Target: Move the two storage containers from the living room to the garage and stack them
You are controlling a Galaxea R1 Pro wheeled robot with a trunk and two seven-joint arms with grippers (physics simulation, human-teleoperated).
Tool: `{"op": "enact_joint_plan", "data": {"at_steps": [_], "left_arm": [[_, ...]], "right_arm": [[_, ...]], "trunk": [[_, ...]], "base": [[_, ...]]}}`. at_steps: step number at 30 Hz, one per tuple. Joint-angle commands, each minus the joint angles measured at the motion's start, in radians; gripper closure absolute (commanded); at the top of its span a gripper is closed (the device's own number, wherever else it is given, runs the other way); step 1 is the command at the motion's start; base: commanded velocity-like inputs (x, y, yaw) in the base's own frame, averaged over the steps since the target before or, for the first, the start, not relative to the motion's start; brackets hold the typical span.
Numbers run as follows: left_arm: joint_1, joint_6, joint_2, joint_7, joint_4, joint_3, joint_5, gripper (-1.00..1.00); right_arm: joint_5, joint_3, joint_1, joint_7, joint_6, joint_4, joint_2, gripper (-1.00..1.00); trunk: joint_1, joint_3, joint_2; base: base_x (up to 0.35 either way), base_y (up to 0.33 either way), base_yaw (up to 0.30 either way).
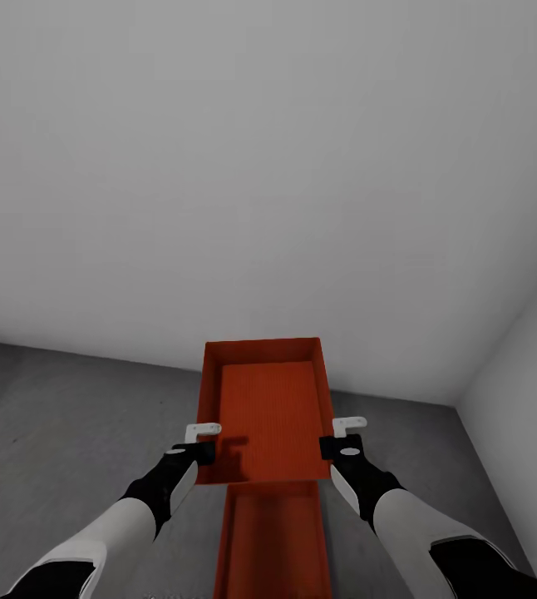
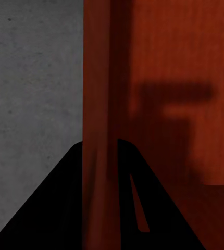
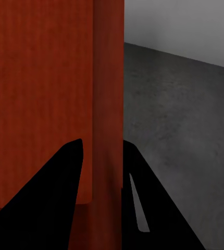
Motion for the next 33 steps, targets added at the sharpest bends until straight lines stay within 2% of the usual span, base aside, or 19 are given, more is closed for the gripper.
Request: {"op": "enact_joint_plan", "data": {"at_steps": [1,33], "left_arm": [[0.0,-0.038,0.031,0.006,-0.005,-0.008,-0.01,1.0],[0.0,-0.038,0.031,0.006,-0.003,-0.008,-0.01,1.0]], "right_arm": [[-0.008,0.003,-0.001,-0.004,0.005,0.003,-0.008,1.0],[-0.008,0.003,-0.001,-0.004,0.005,0.003,-0.008,1.0]], "trunk": [[0.0,-0.004,-0.002],[0.0,-0.055,-0.002]], "base": [[0.0,0.0,0.0],[0.0,0.0,0.0]]}}
